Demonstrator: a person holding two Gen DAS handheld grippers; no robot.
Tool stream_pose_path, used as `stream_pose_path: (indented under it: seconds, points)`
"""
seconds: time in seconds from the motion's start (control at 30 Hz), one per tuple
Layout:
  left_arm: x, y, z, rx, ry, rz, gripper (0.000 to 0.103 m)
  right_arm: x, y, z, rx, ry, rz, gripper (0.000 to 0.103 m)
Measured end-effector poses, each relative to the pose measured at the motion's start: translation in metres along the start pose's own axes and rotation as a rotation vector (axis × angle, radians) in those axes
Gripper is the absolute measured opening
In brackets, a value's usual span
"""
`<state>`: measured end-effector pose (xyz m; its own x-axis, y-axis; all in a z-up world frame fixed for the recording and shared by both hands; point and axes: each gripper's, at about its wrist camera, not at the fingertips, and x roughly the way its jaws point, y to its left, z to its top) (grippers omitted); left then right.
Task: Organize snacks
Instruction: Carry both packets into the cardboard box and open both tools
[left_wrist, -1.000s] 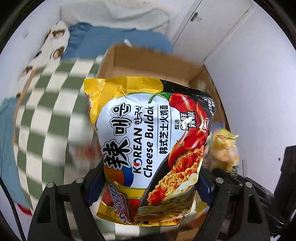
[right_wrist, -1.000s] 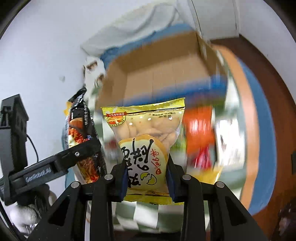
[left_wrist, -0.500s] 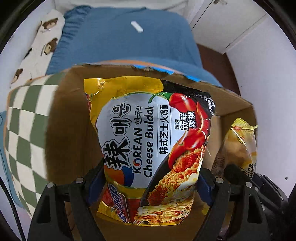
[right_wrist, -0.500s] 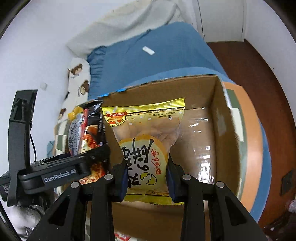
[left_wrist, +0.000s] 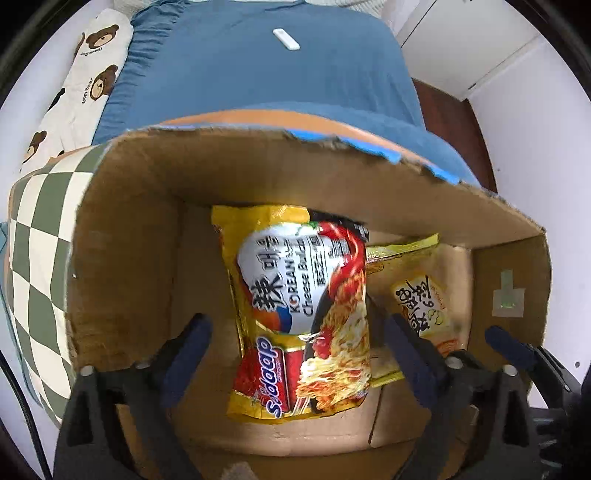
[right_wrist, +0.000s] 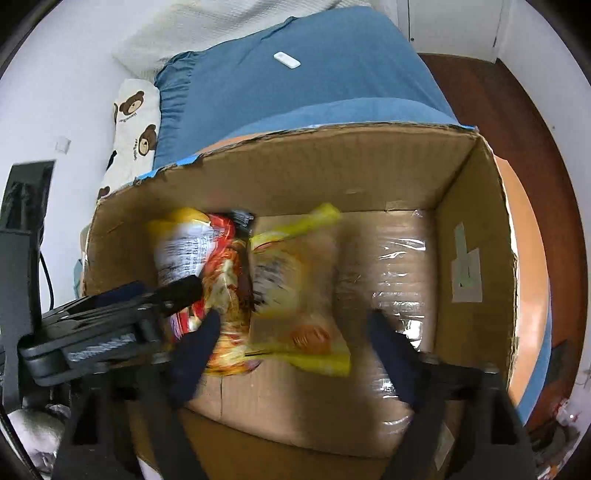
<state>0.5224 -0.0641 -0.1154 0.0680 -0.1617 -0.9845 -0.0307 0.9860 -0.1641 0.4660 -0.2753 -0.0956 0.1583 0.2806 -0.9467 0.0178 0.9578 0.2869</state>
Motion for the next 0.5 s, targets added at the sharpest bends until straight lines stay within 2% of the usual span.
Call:
stream_pose_path:
  seconds: [0.3,0.5]
  points:
    - [-0.03,0.004,-0.015,0.017,-0.071,0.013,0.097,-0.016,0.007,-0.014,-0.051,-0.031,-0.078,0.091]
    - [-0.058,0.012,-0.045,0.023,-0.166,0.042,0.097,-0.041,0.008,-0.039,-0.062,-0.087,-0.113,0.091]
